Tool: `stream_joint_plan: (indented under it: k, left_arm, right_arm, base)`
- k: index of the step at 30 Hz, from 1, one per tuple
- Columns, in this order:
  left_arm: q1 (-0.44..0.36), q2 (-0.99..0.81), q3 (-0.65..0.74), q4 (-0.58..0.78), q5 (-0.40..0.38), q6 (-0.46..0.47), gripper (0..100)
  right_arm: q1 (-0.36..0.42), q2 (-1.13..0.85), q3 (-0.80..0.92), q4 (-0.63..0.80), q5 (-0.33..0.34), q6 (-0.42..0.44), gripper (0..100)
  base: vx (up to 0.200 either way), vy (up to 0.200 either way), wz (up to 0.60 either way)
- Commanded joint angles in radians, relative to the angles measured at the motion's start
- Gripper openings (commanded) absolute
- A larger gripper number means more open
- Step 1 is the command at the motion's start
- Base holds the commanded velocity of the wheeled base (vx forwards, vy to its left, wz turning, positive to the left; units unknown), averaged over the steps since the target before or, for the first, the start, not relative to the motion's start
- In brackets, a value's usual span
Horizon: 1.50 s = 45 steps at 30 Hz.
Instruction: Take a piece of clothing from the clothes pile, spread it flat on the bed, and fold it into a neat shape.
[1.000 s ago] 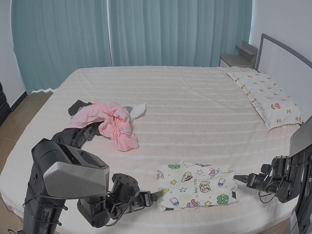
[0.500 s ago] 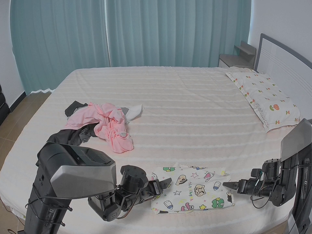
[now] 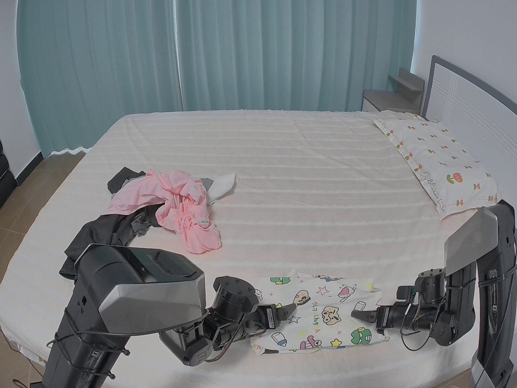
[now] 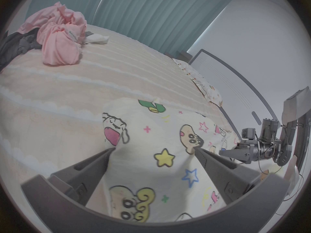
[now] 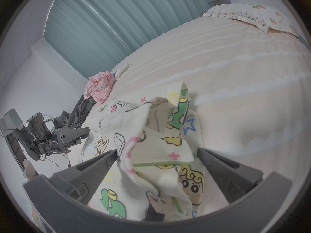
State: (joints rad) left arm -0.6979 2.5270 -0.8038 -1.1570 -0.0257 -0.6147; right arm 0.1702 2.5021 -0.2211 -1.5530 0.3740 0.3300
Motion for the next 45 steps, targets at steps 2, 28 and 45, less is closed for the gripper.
stream_joint_plan:
  k: [2,28,45]
  left_arm:
    - [-0.014,0.003,-0.011,0.002,-0.019,0.003,100]
    - [-0.017,-0.122,0.146,-0.01,0.053,-0.025,0]
    - [-0.011,-0.125,0.135,-0.009,0.063,-0.059,0]
  right_arm:
    - [0.008,0.023,-0.011,-0.018,0.003,0.0,100]
    - [0.014,-0.017,0.017,-0.018,0.043,0.011,0]
    - [0.025,-0.037,0.029,-0.018,0.048,0.011,0]
  base:
    - [0.0,0.0,0.0]
    - [0.0,0.0,0.0]
    - [-0.071,0.0,0.0]
